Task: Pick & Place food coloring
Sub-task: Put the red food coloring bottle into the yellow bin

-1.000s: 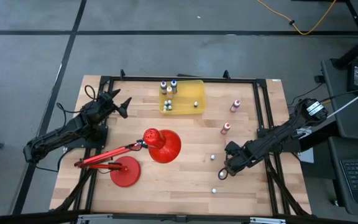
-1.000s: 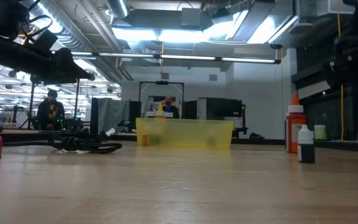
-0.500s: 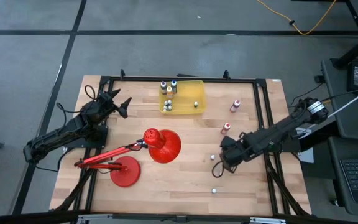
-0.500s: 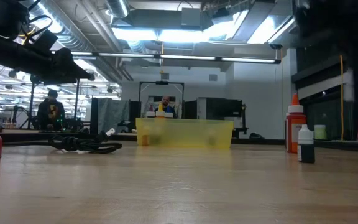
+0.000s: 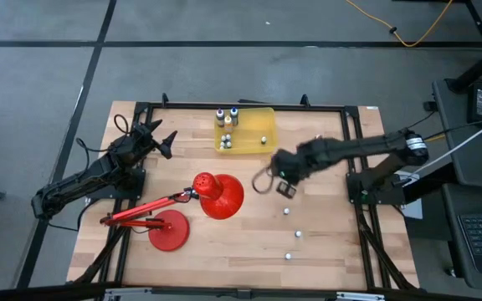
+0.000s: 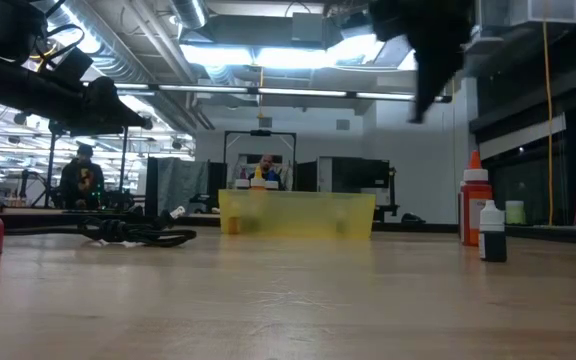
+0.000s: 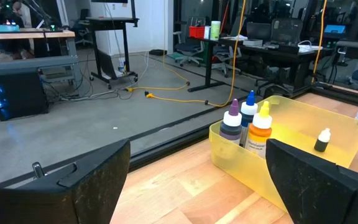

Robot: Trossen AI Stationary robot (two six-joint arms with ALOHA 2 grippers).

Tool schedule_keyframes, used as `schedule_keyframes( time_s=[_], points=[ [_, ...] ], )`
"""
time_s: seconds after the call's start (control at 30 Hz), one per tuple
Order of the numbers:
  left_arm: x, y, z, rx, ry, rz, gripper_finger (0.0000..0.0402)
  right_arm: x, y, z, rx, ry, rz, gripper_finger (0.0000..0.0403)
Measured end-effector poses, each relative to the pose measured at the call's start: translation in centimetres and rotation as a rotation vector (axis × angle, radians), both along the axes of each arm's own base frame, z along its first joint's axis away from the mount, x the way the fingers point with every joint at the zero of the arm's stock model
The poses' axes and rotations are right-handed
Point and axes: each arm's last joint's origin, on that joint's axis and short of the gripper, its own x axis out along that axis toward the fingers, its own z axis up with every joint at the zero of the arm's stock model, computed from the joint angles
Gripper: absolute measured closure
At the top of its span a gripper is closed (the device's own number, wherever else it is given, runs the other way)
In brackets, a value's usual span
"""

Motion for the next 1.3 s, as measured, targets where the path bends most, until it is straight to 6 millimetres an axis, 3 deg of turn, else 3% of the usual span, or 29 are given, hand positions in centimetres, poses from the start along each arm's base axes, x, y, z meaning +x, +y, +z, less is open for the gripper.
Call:
schedule_keyframes(
  time_s=[0.33,0.63,0.93,1.3],
  points=[
    [0.0,0.0,0.0,0.0,0.0,0.0,0.0038,5.7,-8.7,0.7,-0.083,-0.001,0.02,0.0323],
    [0.0,0.0,0.0,0.0,0.0,0.0,0.0038,10.0,-15.2,-1.9,-0.106,0.039,0.017,0.0322],
    [0.0,0.0,0.0,0.0,0.0,0.0,0.0038,11.6,-17.6,-6.8,-0.064,0.15,0.058,0.0322],
    [0.0,0.0,0.0,0.0,0.0,0.0,0.0038,12.3,-18.2,-10.6,-0.035,0.187,0.067,0.0322]
  ],
)
